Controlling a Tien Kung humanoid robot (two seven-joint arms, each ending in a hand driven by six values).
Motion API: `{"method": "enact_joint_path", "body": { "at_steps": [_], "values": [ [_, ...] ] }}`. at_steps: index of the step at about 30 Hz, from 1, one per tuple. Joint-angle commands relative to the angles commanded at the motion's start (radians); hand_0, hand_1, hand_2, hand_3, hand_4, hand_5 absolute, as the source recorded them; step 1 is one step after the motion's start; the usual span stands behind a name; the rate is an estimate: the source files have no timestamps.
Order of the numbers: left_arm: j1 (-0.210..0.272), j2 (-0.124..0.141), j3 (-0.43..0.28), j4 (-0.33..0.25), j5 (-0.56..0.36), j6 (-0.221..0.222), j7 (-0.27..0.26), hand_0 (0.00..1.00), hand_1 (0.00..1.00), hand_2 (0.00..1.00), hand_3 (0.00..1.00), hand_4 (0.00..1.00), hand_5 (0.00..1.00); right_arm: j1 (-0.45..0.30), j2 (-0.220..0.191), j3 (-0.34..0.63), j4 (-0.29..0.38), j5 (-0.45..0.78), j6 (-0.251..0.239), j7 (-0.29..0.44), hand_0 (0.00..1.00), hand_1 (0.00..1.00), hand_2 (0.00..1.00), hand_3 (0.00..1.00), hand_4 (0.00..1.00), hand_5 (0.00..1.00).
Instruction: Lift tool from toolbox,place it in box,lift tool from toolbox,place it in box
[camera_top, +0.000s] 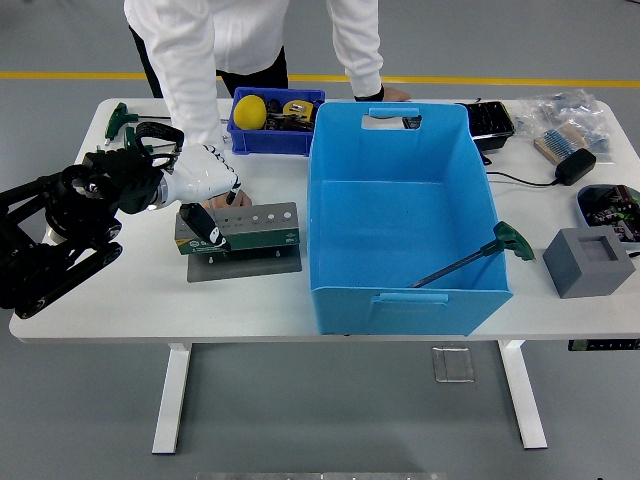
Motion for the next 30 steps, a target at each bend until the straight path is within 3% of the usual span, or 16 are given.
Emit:
{"method": "enact_joint_path", "body": {
  "at_steps": [2,19,20,25,26,30],
  "values": [
    [-0.001,0.000,0.002,0.006,0.000,-0.005,0.001,0.900,0.737,0.650,0.527,0.998,0.726,0.000,0.000,-0.001,0.000,0.001,0.000,0.000,0.673,0.676,0.786,0.812,0.998,0.980],
    [-0.019,-0.008,0.037,0.043,0.000,-0.021,0.016,0.897,0.708,0.617,0.501,0.998,0.725,0.005,-0.003,-0.010,0.000,0.004,-0.005,-0.003,0.669,0.675,0.786,0.811,0.998,0.980],
    [-0.019,-0.009,0.039,0.043,0.000,-0.022,0.017,0.880,0.648,0.570,0.490,0.998,0.723,0.005,-0.003,-0.011,0.000,0.005,-0.006,-0.002,0.667,0.674,0.786,0.810,0.998,0.980],
    [-0.024,-0.010,0.059,0.047,0.000,-0.019,0.017,0.880,0.648,0.570,0.490,0.998,0.723,0.007,-0.005,-0.015,0.000,0.003,-0.011,-0.006,0.667,0.674,0.786,0.810,0.998,0.980],
    [-0.026,-0.011,0.065,0.046,0.000,-0.018,0.017,0.872,0.569,0.470,0.471,0.998,0.723,0.008,-0.004,-0.010,0.000,-0.005,-0.014,-0.010,0.660,0.669,0.784,0.805,0.998,0.979],
    [-0.030,-0.013,0.082,0.046,0.000,-0.011,0.015,0.872,0.569,0.470,0.471,0.998,0.723,0.006,-0.002,-0.001,0.000,-0.010,-0.018,-0.012,0.660,0.669,0.784,0.805,0.998,0.979]
  ]
}}
